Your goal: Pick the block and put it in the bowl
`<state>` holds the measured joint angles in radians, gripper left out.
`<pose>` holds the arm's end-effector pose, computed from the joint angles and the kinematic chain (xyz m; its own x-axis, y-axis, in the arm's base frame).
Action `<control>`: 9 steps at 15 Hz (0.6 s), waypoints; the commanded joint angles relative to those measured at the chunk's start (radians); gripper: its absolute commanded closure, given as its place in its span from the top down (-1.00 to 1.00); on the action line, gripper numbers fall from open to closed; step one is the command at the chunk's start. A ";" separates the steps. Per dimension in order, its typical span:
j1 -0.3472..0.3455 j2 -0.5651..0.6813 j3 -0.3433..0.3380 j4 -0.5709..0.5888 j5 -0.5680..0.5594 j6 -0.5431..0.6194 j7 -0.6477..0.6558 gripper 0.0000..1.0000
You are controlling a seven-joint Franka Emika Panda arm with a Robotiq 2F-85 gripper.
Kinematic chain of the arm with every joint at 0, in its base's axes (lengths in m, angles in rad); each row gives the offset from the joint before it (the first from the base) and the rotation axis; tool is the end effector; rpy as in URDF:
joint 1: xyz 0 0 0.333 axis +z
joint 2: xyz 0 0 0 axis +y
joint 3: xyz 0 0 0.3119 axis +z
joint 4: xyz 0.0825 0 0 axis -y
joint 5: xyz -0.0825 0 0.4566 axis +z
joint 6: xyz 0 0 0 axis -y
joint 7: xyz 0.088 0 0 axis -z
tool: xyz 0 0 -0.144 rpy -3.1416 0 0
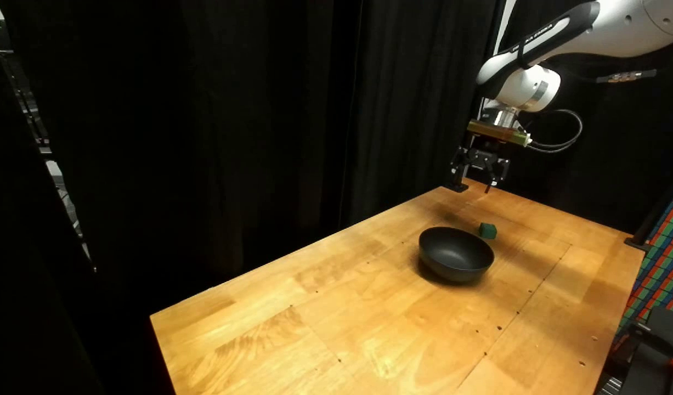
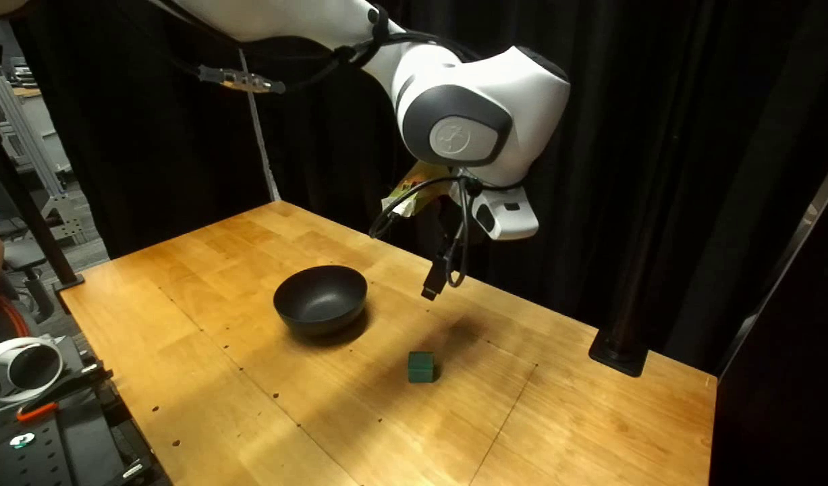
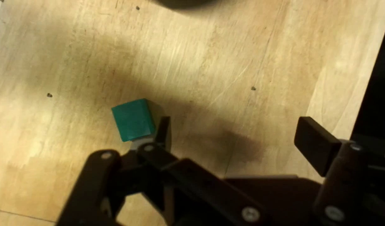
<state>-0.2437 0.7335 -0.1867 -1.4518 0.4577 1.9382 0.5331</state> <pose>0.7033 -0.2570 0.1633 0.4018 -0.8514 -0.3373 -0.9140 -0.3956 -0.0900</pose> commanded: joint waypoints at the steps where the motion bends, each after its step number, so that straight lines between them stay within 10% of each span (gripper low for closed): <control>1: -0.020 0.008 -0.003 -0.032 0.006 0.012 0.043 1.00; 9: -0.038 0.042 0.002 -0.132 -0.001 0.082 -0.032 1.00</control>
<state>-0.2748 0.7685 -0.1881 -1.5596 0.4580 1.9860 0.5371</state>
